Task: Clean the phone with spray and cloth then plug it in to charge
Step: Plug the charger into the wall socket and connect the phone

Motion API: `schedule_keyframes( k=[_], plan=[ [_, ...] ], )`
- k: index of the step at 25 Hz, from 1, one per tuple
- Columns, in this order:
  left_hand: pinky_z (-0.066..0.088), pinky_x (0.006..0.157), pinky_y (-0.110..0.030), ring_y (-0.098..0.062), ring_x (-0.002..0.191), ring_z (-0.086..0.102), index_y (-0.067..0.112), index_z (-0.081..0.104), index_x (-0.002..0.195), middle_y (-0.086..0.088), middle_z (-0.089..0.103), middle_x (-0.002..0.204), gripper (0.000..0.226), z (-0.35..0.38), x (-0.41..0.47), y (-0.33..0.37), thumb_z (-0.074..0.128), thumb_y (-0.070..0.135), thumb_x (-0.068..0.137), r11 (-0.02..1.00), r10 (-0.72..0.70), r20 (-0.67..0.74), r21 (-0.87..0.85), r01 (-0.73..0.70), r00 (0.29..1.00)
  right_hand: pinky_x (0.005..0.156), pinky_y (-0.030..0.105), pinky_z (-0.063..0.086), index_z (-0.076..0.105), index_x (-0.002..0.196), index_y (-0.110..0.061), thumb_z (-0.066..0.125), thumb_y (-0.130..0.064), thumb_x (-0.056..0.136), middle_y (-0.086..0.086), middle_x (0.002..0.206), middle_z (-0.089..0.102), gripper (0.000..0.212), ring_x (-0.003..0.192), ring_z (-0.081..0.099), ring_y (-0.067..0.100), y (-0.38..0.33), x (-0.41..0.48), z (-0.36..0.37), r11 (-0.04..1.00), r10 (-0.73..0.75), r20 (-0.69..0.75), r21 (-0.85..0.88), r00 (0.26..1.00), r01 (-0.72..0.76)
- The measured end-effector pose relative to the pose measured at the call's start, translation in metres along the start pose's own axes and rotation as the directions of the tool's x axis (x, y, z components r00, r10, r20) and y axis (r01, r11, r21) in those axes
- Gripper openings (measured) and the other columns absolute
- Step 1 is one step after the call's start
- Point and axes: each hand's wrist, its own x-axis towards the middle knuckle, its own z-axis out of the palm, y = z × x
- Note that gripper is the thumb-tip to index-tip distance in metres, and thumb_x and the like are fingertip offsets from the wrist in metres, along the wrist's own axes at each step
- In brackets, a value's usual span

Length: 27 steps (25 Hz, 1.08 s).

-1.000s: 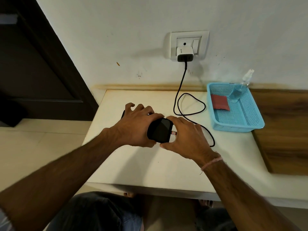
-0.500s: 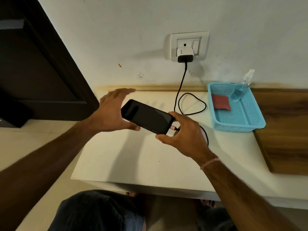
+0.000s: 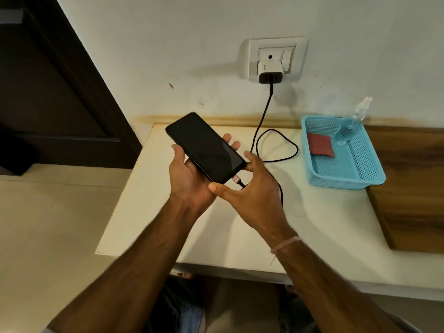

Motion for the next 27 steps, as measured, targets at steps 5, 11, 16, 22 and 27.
schedule_keyframes(
  k=[5, 11, 16, 22, 27],
  plan=[
    [0.043, 0.112, -0.061, -0.042, 0.125, 0.062, 0.01, 0.054, 0.146, -0.021, 0.062, 0.141, 0.084, -0.003, 0.006, 0.014, 0.031, 0.074, 0.098, 0.998, 0.058, 0.004, 0.017, -0.058, 0.998, 0.065, 0.02, 0.058, 0.068, 0.099, -0.024, 0.07, -0.037, 0.084, -0.012, 0.078, 0.072, 0.02, 0.065, 0.069, 0.006, 0.008, 0.001, -0.014, 0.96, 0.089, 0.159, 0.25, 0.983, -0.127],
    [0.048, 0.105, -0.06, -0.041, 0.109, 0.067, 0.007, 0.06, 0.137, -0.023, 0.066, 0.127, 0.084, -0.006, 0.009, 0.017, 0.029, 0.074, 0.098, 0.996, 0.075, 0.021, 0.046, -0.076, 0.997, 0.061, 0.012, 0.053, 0.074, 0.094, -0.02, 0.068, -0.029, 0.087, -0.007, 0.079, 0.074, 0.012, 0.062, 0.068, 0.008, 0.006, -0.001, -0.007, 0.961, 0.021, 0.176, 0.269, 0.984, -0.068],
    [0.046, 0.107, -0.062, -0.042, 0.109, 0.065, 0.005, 0.058, 0.14, -0.024, 0.065, 0.126, 0.086, -0.006, 0.011, 0.011, 0.03, 0.075, 0.097, 0.99, 0.095, 0.033, 0.101, -0.098, 0.995, 0.058, 0.017, 0.054, 0.075, 0.087, -0.021, 0.071, -0.021, 0.086, -0.006, 0.074, 0.074, 0.004, 0.058, 0.067, 0.011, 0.009, -0.001, -0.001, 0.941, 0.085, 0.112, 0.319, 0.99, -0.117],
    [0.048, 0.106, -0.061, -0.042, 0.107, 0.065, 0.005, 0.054, 0.143, -0.024, 0.065, 0.126, 0.088, -0.006, 0.012, 0.008, 0.026, 0.074, 0.098, 0.987, 0.105, 0.022, 0.117, -0.107, 0.994, 0.058, 0.021, 0.056, 0.075, 0.085, -0.023, 0.072, -0.022, 0.085, -0.007, 0.073, 0.074, 0.003, 0.059, 0.068, 0.013, 0.01, 0.0, -0.001, 0.946, 0.089, 0.096, 0.304, 0.991, -0.114],
    [0.05, 0.103, -0.059, -0.042, 0.106, 0.067, 0.006, 0.053, 0.144, -0.024, 0.066, 0.126, 0.088, -0.007, 0.013, 0.009, 0.027, 0.075, 0.097, 0.989, 0.109, 0.004, 0.105, -0.108, 0.994, 0.059, 0.022, 0.057, 0.074, 0.084, -0.025, 0.072, -0.023, 0.085, -0.008, 0.073, 0.074, 0.003, 0.06, 0.069, 0.013, 0.009, 0.001, 0.001, 0.948, 0.085, 0.087, 0.298, 0.993, -0.108]
  ],
)
